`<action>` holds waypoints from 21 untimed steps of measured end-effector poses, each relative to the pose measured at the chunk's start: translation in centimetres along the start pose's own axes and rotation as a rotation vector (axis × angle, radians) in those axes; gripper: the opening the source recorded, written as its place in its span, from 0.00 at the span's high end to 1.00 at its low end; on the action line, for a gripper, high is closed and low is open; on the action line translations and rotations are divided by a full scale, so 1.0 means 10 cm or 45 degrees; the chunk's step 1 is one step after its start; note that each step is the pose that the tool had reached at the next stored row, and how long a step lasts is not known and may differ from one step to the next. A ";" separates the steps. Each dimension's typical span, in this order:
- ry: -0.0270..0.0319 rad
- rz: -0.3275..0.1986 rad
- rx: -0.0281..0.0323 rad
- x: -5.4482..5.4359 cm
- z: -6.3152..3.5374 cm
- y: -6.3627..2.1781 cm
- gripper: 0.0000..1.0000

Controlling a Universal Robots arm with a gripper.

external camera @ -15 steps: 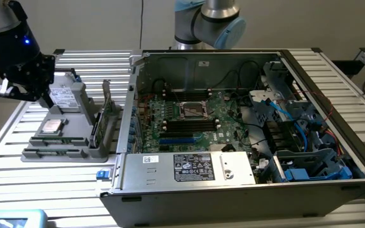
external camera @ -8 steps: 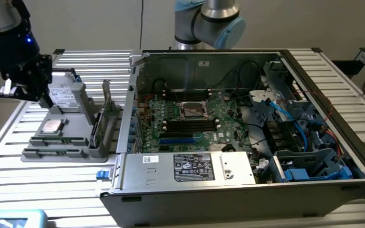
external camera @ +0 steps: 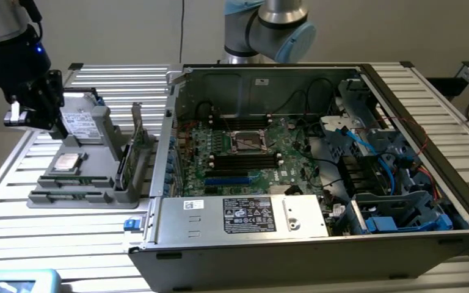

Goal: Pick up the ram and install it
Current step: 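Pick up the ram and move it above insertion slot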

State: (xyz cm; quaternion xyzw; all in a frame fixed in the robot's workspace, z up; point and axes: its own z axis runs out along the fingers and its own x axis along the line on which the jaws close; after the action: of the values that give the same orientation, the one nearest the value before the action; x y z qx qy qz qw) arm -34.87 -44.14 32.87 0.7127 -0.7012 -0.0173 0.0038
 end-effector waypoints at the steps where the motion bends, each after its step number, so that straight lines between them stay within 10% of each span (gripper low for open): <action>1: 0.0006 -0.020 -0.0004 0.00 0.000 0.000 0.89; 17: 0.0005 -0.012 0.0013 0.00 0.016 0.007 0.89; 21: 0.0005 -0.012 0.0013 0.00 0.019 0.008 0.76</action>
State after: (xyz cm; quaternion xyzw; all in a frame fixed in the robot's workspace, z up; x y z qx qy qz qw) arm -34.96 -44.15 32.68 0.7161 -0.6978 -0.0168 0.0035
